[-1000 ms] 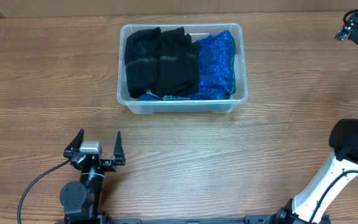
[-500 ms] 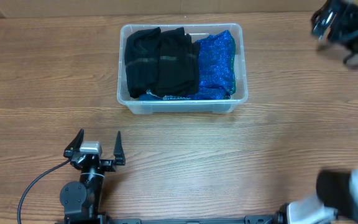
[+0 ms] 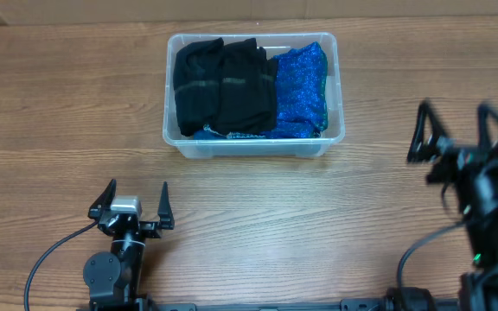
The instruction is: Pack container
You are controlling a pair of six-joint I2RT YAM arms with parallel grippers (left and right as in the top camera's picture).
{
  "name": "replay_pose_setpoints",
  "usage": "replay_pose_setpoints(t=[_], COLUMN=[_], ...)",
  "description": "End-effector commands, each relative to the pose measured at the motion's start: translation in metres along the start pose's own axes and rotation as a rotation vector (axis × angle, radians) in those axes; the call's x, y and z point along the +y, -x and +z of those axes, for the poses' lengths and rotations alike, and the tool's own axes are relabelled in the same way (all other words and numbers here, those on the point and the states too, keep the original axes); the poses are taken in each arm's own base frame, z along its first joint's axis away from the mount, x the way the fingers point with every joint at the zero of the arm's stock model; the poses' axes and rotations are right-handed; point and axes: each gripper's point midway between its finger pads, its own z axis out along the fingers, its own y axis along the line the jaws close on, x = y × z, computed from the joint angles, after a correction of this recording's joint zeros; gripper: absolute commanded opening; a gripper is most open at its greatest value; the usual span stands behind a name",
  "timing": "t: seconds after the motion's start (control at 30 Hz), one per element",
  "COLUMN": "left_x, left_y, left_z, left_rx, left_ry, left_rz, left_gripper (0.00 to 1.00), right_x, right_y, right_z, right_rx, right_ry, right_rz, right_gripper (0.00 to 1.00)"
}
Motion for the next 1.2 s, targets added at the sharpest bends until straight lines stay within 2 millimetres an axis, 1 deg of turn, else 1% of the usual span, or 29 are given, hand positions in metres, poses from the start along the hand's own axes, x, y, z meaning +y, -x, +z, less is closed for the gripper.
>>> replay_pose_setpoints(t=[0.0,0.07,0.23,0.33,0.4,0.53,0.6,0.67,0.7,0.8,0.9,0.93,1.0,1.03,1.07,1.17], left_x=[0.003,0.003,0.003,0.003,0.003,0.003,0.003,0.003,0.003,0.003,0.003,0.003,0.003,0.003,0.003,0.003], left_y=[0.000,0.000,0.000,0.000,0.000,0.000,0.000,0.000,0.000,0.000,0.000,0.000,0.000,0.000,0.000,0.000], left_z=[0.000,0.000,0.000,0.000,0.000,0.000,0.000,0.000,0.000,0.000,0.000,0.000,0.000,0.000,0.000,0.000], left_rx=[-0.005,-0.005,-0.005,-0.005,-0.005,-0.005,-0.005,-0.005,-0.005,-0.005,-0.005,-0.005,-0.005,-0.005,-0.005,-0.005], left_ry=[0.014,0.014,0.014,0.014,0.014,0.014,0.014,0.014,0.014,0.014,0.014,0.014,0.014,0.014,0.014,0.014], left_rz=[0.020,0.020,0.020,0.020,0.020,0.020,0.020,0.020,0.020,0.020,0.020,0.020,0.020,0.020,0.020,0.020], left_gripper=[1.00,1.00,1.00,1.00,1.00,1.00,1.00,1.00,1.00,1.00,1.00,1.00,1.00,1.00,1.00,1.00], right_x=[-0.010,-0.015,-0.031,-0.037,-0.041,-0.051,-0.052,-0.053,-0.054,-0.061,-0.064,-0.066,-0.065,-0.065,-0.064,-0.063], right_y=[-0.042,-0.066,-0.116,-0.137,-0.144,-0.138,-0.136,-0.138,-0.142,-0.162,-0.171,-0.177,-0.197,-0.213,-0.217,-0.217], right_z=[-0.011,-0.016,-0.025,-0.026,-0.024,-0.024,-0.023,-0.022,-0.021,-0.016,-0.014,-0.013,-0.010,-0.010,-0.010,-0.010], right_rx=[-0.046,-0.089,-0.157,-0.162,-0.153,-0.212,-0.248,-0.270,-0.271,-0.226,-0.188,-0.163,-0.080,-0.015,0.002,0.003], right_ry=[0.004,0.015,0.015,0.014,0.001,-0.042,-0.044,-0.037,-0.036,-0.053,-0.067,-0.072,-0.059,-0.052,-0.043,-0.039], right_rz=[-0.011,-0.017,-0.016,-0.016,-0.015,-0.019,-0.023,-0.026,-0.026,-0.027,-0.023,-0.019,-0.010,-0.002,0.000,0.000], right_gripper=[1.00,1.00,1.00,1.00,1.00,1.00,1.00,1.00,1.00,1.00,1.00,1.00,1.00,1.00,1.00,1.00])
